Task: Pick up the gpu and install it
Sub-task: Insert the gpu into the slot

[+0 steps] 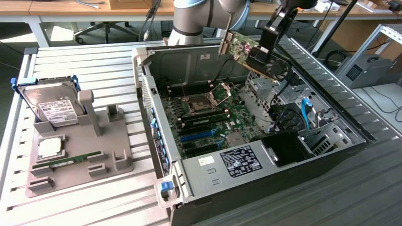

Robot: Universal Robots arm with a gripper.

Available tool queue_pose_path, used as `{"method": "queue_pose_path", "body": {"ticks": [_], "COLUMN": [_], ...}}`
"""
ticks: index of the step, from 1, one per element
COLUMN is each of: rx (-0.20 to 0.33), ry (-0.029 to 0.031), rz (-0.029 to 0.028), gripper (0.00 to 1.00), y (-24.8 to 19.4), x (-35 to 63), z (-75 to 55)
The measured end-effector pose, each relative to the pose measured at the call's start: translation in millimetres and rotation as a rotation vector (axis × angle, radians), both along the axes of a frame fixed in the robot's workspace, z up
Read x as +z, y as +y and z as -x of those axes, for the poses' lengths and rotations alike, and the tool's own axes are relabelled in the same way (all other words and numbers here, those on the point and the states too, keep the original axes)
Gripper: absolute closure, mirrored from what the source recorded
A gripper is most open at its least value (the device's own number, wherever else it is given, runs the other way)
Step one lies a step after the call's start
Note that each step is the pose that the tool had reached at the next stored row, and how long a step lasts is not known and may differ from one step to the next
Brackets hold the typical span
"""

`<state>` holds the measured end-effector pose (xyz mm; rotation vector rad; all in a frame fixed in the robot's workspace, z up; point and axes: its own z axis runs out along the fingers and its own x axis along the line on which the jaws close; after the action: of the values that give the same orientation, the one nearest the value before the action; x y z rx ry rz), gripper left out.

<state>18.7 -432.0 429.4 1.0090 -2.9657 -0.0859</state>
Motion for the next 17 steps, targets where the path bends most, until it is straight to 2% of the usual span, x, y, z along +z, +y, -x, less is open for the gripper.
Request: {"method": "queue_pose_path", "body": {"ticks": [3,8,17], "rx": [0.057,0.198,0.383], "ry": [0.0,-0.0001,-0.0002], "rz": [0.002,0.0056,0.0099], "gripper": [0.73,0.73,0.73], "y": [0.0,0.0,0.0], "x": [0.0,-0.1,-0.2], "z": [0.0,0.0,0.0]}}
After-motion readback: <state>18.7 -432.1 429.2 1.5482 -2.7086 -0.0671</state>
